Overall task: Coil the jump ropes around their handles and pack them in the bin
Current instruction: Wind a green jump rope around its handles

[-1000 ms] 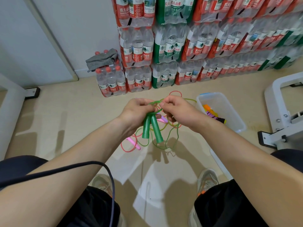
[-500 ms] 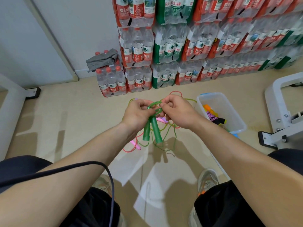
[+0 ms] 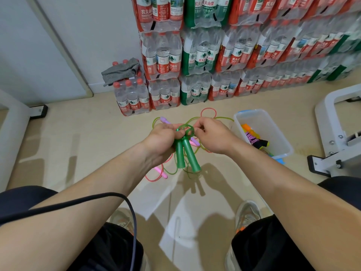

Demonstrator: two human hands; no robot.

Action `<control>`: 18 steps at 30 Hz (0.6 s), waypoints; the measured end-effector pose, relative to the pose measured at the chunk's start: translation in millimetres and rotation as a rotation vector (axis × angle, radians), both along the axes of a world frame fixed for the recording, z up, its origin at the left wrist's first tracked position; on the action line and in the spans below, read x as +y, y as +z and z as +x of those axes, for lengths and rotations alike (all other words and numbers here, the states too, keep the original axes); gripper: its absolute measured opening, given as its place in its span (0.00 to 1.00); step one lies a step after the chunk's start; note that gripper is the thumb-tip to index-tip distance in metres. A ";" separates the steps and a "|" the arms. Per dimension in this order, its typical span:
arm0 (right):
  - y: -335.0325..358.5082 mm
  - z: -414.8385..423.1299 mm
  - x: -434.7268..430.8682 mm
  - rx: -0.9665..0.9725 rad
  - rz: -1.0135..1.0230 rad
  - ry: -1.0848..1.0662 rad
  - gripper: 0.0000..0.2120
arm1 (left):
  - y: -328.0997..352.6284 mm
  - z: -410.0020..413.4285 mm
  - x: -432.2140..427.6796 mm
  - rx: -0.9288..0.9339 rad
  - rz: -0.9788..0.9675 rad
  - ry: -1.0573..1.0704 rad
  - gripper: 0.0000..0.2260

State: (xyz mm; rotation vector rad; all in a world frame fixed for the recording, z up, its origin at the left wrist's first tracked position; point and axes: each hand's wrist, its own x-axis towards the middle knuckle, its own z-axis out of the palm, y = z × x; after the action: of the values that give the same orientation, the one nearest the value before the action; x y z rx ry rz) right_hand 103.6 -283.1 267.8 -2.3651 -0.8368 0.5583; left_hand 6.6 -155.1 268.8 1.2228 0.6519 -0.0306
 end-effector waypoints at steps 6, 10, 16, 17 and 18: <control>-10.9 -6.5 -2.2 0.030 0.251 -0.071 0.05 | -1.5 -5.0 0.9 0.014 -0.100 0.005 0.13; -10.8 -15.5 0.3 -0.062 0.340 -0.006 0.11 | 1.5 -3.6 -0.1 0.014 -0.161 0.124 0.15; -7.2 -14.2 -0.5 -0.022 0.371 0.015 0.13 | 3.4 -5.1 4.9 -0.010 -0.051 0.076 0.17; -6.8 -13.8 -0.8 -0.033 0.369 0.022 0.13 | 3.5 -5.1 5.4 -0.011 -0.042 0.065 0.17; -6.2 -12.7 -1.0 -0.041 0.360 0.022 0.12 | 3.8 -4.8 6.3 -0.012 -0.032 0.056 0.16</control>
State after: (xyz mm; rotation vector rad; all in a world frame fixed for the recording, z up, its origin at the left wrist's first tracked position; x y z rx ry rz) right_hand 90.9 -284.1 261.7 -2.0461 -0.8998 0.3360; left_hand 1.7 -148.7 272.6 1.1721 0.6724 0.0133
